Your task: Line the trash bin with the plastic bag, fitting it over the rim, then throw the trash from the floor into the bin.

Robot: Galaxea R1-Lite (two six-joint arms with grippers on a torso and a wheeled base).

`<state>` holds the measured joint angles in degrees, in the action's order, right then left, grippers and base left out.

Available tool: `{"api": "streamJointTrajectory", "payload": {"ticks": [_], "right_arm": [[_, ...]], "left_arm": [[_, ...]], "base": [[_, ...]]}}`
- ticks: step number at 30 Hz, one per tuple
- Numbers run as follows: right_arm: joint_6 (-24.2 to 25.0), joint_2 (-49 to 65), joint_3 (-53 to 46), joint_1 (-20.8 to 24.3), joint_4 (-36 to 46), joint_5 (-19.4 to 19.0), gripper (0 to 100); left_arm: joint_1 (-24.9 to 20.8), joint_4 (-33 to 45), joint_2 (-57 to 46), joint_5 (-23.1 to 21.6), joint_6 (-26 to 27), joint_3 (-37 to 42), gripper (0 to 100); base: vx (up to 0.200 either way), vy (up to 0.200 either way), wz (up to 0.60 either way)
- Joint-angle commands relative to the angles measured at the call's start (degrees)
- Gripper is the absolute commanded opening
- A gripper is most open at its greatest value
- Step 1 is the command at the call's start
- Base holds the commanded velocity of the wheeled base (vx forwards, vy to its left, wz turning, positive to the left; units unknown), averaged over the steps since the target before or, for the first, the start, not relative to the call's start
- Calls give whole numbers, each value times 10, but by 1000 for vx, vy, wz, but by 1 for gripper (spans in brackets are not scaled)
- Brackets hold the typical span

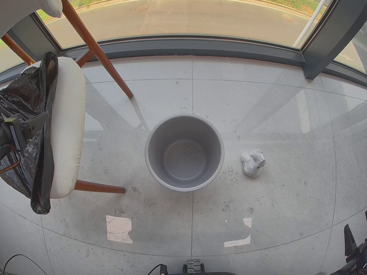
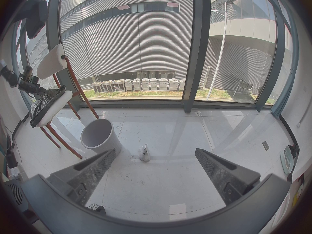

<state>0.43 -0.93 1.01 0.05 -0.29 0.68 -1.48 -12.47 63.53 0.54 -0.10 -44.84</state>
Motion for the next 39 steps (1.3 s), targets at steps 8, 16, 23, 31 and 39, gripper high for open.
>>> {"api": "streamJointTrajectory", "payload": {"ticks": [8, 16, 23, 31, 39], "right_arm": [[0, 9, -9, 0, -1, 0, 100], [0, 9, -9, 0, -1, 0, 100], [0, 9, -9, 0, 0, 0, 100], [-1, 9, -9, 0, 0, 0, 100], [-4, 9, -8, 0, 4, -1, 100]], "left_arm": [[31, -33, 121, 0, 0, -36, 100], [29, -108, 163, 2, 0, -17, 100], [31, -113, 163, -2, 0, 9, 0], [28, -106, 141, -4, 0, -11, 0], [31, -55, 58, -82, -4, -30, 0]], "base": [[0, 0, 0], [0, 0, 0], [0, 0, 0], [0, 0, 0], [0, 0, 0]]}}
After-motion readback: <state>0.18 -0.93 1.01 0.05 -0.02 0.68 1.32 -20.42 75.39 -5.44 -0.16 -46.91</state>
